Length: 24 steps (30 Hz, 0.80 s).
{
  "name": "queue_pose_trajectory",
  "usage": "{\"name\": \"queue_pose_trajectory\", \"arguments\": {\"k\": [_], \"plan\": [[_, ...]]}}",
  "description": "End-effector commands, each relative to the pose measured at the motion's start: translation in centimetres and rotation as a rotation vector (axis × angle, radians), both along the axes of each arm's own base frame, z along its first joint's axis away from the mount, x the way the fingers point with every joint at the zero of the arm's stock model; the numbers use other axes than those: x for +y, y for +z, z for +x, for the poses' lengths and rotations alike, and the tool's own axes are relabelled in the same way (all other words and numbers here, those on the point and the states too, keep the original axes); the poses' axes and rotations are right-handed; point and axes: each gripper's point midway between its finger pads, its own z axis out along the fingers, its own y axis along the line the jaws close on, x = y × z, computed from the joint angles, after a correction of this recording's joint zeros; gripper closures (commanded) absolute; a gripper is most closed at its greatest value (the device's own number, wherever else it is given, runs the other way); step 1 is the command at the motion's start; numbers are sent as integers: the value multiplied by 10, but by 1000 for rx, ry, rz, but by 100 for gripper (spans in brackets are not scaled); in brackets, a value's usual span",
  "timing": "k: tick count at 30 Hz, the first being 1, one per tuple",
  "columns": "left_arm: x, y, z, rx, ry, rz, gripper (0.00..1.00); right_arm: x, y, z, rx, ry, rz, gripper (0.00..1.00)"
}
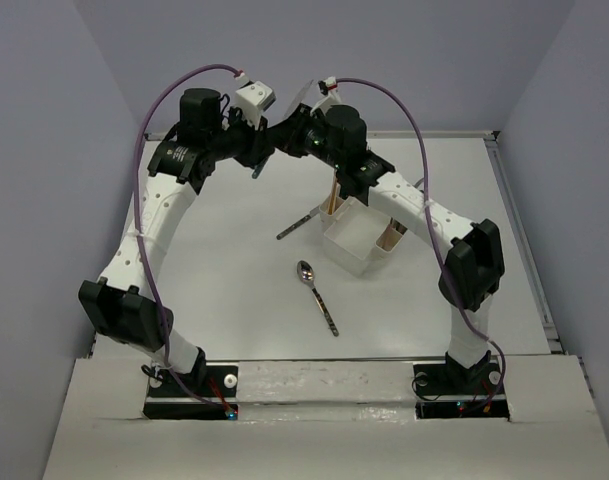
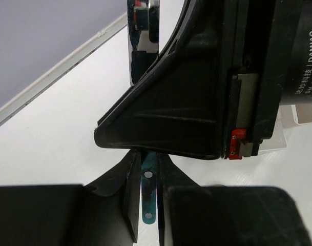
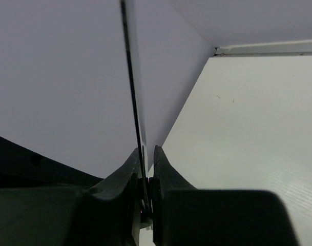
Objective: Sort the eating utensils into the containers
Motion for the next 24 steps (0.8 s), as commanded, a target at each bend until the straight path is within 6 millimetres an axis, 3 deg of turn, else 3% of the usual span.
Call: {"name": "queue_pose_trajectory", "arguments": {"k": [1, 6, 7, 8, 9, 10, 11, 14, 18, 20, 23, 24], "plan": [[-4, 26, -5, -70, -22, -36, 100, 0, 35, -9, -87, 12, 34, 97], [-6, 23, -8, -66, -39, -34, 100, -15, 36, -9, -131, -47, -13, 100], [-6, 21, -9, -62, -44, -34, 89, -17, 37, -9, -147, -54, -27, 100], [-6, 21, -10, -62, -49, -33, 70, -21, 39, -10, -163, -61, -39, 100], [-6, 16, -11, -51, -51, -29, 30, -28, 45, -14, -202, -76, -67, 100], [-6, 15, -12, -51, -50, -29, 10, -33, 48, -17, -225, -83, -83, 100], [-5, 14, -13, -53, -52, -24, 1, -42, 55, -24, -273, -92, -117, 100], [1, 8, -14, -46, -31, -10, 1, -66, 64, -36, -362, -118, -196, 100], [12, -8, -11, -25, 12, 19, 1, -118, 62, -76, -431, -163, -311, 100], [17, -17, -8, -18, 41, 40, 1, -140, 49, -86, -432, -184, -388, 100], [27, -54, -5, 36, 80, 103, 1, -192, 18, -97, -352, -334, -490, 100], [29, -62, -4, 48, 92, 116, 1, -197, 8, -104, -339, -329, -503, 100]]}}
